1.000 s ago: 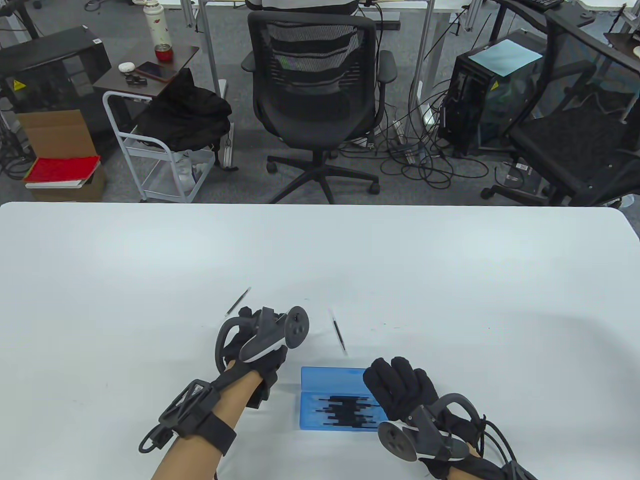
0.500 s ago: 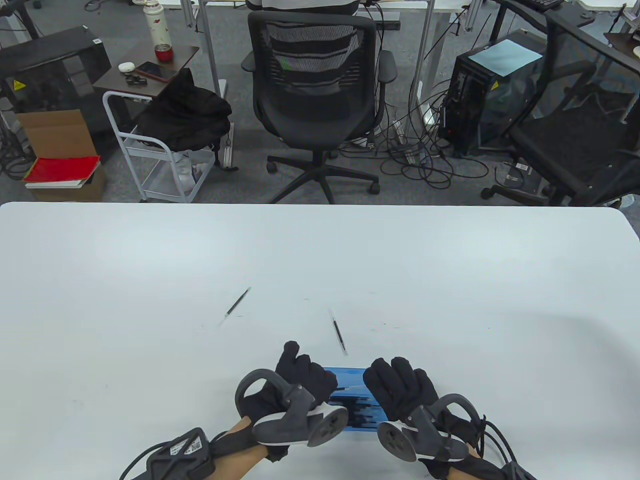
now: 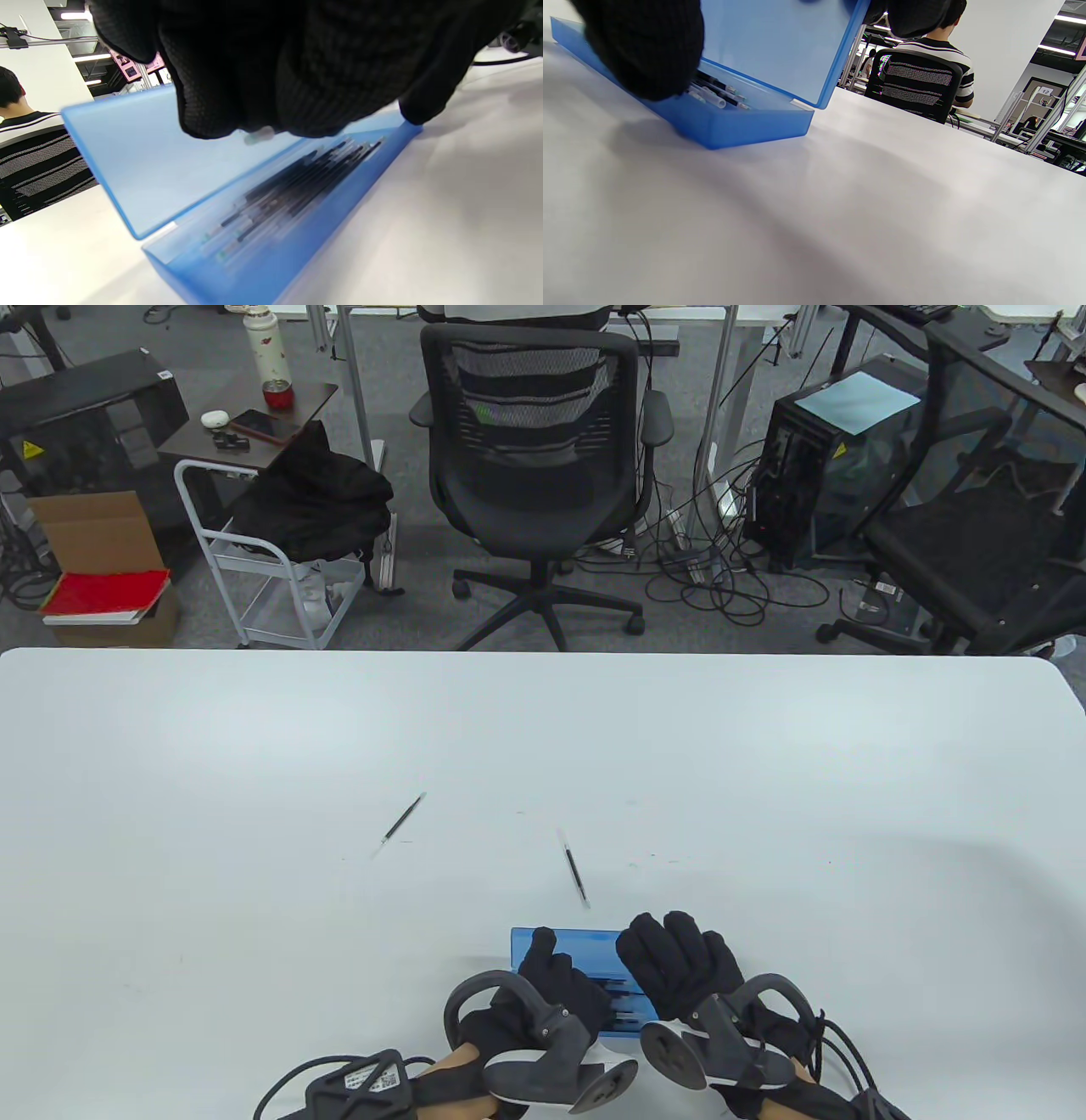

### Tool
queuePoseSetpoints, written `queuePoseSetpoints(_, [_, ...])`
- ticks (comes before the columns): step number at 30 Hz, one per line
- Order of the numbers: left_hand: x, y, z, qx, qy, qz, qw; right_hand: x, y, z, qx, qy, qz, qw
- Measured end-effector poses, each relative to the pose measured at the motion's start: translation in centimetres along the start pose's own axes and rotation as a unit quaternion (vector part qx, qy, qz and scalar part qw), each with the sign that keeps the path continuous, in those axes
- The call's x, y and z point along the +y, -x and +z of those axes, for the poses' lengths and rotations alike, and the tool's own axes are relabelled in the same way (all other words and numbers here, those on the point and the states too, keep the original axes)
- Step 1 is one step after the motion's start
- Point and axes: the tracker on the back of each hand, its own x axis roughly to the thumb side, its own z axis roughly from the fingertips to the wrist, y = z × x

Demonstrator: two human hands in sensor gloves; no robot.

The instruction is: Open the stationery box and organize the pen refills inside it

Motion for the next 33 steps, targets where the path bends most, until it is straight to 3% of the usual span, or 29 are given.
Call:
queuePoseSetpoints(12, [-1.1,-1.3,-0.7,-0.010,-0.013,-0.025,1.000,0.0,0.0,0.0,-0.001,0.000,0.000,1.000])
queuePoseSetpoints(17, [-0.6,-0.9,-0.3,-0.008,-0.020,-0.020,1.000,0.0,0.0,0.0,-0.001,0.000,0.000,1.000])
queuePoseSetpoints(21, [1.1,0.4,0.7,0.007,-0.043,-0.001,0.999,0.0,0.0,0.0,0.000,0.000,0.000,1.000])
queuePoseSetpoints(28, [4.0,6.7,1.7,0.158,-0.040,0.043,0.986,0.0,0.0,0.0,0.000,-0.001,-0.001,1.000])
queuePoseSetpoints(33, [3.4,13.4,1.9,0.311,-0.002,0.104,0.945,0.0,0.0,0.0,0.000,0.000,0.002,1.000])
